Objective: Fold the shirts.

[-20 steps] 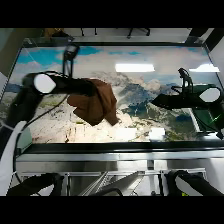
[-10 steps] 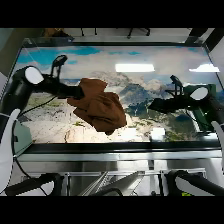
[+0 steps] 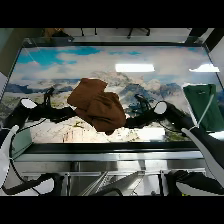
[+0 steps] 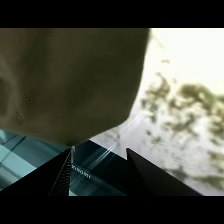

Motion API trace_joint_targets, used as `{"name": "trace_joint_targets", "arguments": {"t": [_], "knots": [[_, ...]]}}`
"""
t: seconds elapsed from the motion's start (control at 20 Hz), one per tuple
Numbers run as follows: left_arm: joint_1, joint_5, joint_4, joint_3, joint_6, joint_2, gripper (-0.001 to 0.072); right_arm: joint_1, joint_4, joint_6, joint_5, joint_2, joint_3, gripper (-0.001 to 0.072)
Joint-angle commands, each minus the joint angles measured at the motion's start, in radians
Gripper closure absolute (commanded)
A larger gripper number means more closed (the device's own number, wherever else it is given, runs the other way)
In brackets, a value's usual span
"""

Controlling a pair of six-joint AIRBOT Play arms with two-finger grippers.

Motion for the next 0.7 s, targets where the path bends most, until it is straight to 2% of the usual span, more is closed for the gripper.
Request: {"name": "trace_joint_targets", "arguments": {"t": [0.0,0.15,0.2,0.25,0.3,0.35,0.55,0.65], "knots": [[-0.040,0.087,-0.129,0.000,0.084,-0.106,0.0017,0.123,0.027,0.026,-0.126,-0.053,-0.018,0.0320],[-0.094,0.101,-0.125,0.100,0.084,-0.193,0.0018,0.172,0.063,0.011,-0.183,-0.126,-0.018,0.0319],[-0.106,0.099,-0.125,0.132,0.084,-0.215,0.0064,0.179,0.077,-0.001,-0.204,-0.144,-0.018,0.0317],[-0.113,0.095,-0.121,0.158,0.084,-0.230,0.0259,0.179,0.089,-0.013,-0.222,-0.155,-0.018,0.0255],[-0.112,0.082,-0.116,0.179,0.084,-0.240,0.0470,0.172,0.089,-0.011,-0.228,-0.156,-0.014,0.0111],[-0.108,0.060,-0.116,0.200,0.085,-0.249,0.0681,0.151,0.089,-0.011,-0.209,-0.148,-0.003,0.0071],[-0.033,-0.029,-0.098,0.233,0.085,-0.252,0.0693,-0.041,0.089,-0.012,0.005,-0.043,0.047,0.0072],[0.014,-0.074,-0.077,0.233,0.085,-0.253,0.0693,-0.161,0.086,-0.019,0.047,0.021,0.047,0.0072]]}}
